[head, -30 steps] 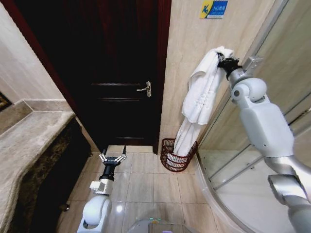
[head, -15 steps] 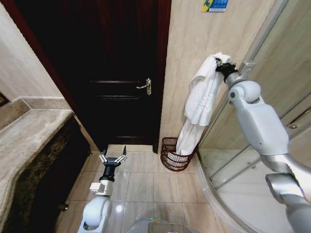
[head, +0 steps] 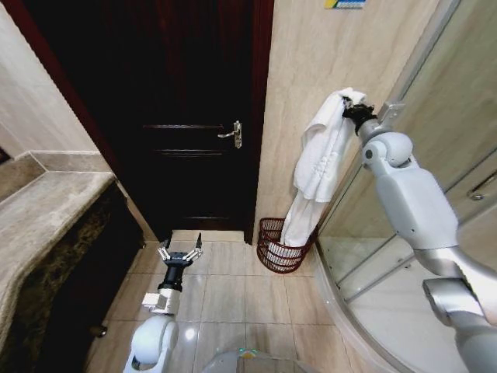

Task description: Discard the used towel into the hamper.

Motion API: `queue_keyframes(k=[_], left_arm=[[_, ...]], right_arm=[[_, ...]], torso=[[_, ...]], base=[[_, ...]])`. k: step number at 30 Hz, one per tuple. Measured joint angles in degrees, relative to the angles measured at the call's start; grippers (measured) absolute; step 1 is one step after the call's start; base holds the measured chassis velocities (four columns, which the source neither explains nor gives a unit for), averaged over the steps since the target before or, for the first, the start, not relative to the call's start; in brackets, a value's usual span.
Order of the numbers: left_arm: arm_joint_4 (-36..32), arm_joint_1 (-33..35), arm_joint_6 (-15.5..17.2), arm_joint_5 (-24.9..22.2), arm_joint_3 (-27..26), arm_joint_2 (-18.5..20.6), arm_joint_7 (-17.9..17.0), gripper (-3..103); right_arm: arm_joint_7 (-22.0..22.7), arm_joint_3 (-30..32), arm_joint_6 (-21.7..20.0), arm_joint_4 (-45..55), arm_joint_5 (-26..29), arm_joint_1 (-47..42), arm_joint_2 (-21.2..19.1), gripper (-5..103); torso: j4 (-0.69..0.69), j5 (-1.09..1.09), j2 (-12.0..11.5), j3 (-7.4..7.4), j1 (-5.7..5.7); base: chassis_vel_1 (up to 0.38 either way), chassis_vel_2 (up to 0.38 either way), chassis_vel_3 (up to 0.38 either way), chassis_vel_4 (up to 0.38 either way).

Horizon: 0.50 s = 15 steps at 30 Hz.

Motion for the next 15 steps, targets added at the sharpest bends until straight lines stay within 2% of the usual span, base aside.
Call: queue_keyframes(k=[15], left_arm=[[-0.25,0.24,-0.18,0.18,0.03,-0.21,0.09,100]], right_arm=[[0.26,-0.07,0.0,1.51,0.03,-1.1,-0.29,6]], torso=[[0.0,0.0,-4.27,-2.35,-1.91]], base=[[0.0,0.0,0.0,0.0]])
